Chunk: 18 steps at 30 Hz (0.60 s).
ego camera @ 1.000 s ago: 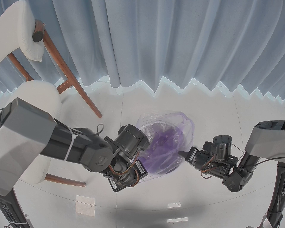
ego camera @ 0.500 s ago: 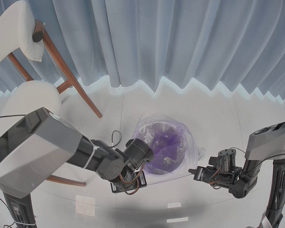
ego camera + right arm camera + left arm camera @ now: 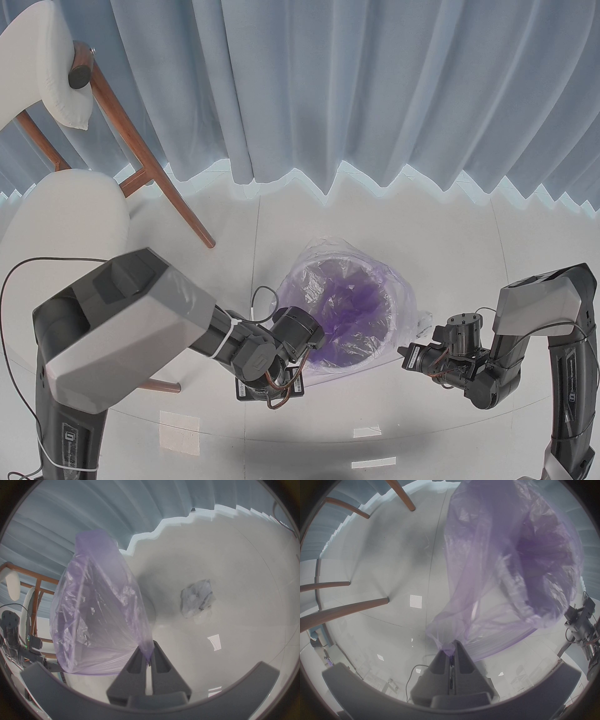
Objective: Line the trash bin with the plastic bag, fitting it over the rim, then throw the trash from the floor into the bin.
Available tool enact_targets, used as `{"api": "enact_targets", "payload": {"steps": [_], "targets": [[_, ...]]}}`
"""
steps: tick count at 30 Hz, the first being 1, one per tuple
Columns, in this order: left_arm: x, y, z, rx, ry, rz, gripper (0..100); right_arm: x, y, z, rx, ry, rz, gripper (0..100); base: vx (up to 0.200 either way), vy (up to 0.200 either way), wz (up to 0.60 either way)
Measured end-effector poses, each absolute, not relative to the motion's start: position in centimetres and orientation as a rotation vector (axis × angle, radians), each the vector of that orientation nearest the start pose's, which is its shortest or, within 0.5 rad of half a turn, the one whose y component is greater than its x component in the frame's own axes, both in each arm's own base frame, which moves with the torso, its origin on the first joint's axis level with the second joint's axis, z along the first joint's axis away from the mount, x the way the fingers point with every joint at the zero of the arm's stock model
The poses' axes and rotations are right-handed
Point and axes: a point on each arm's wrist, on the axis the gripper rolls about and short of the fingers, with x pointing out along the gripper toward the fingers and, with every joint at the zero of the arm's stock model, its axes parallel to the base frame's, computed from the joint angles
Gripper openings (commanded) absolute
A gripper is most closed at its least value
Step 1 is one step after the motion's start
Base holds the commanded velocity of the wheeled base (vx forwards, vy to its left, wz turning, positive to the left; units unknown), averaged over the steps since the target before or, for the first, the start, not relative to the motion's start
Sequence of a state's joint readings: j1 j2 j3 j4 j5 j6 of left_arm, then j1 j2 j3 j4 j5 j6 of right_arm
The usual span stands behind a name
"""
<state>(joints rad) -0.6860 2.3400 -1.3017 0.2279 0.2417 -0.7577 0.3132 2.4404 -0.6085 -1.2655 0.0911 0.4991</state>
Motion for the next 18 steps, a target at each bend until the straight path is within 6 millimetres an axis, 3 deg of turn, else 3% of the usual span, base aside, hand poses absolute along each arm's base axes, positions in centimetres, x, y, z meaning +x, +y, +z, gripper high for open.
{"api": "enact_targets", "payload": {"steps": [15, 16, 18], "targets": [[34.5, -24.7, -1.2, -0.124, 1.121, 0.133, 0, 36.2, 11.0, -6.6, 0.417, 0.662, 0.185, 0, 0.000, 0.000, 0.00], [34.6, -24.6, -1.3, -0.125, 1.121, 0.135, 0, 36.4, 11.0, -6.6, 0.420, 0.656, 0.186, 100, 0.000, 0.000, 0.00], [34.6, -24.3, -1.5, -0.108, 1.135, 0.152, 0, 36.6, 10.7, -6.5, 0.423, 0.646, 0.174, 100, 0.000, 0.000, 0.00]]}}
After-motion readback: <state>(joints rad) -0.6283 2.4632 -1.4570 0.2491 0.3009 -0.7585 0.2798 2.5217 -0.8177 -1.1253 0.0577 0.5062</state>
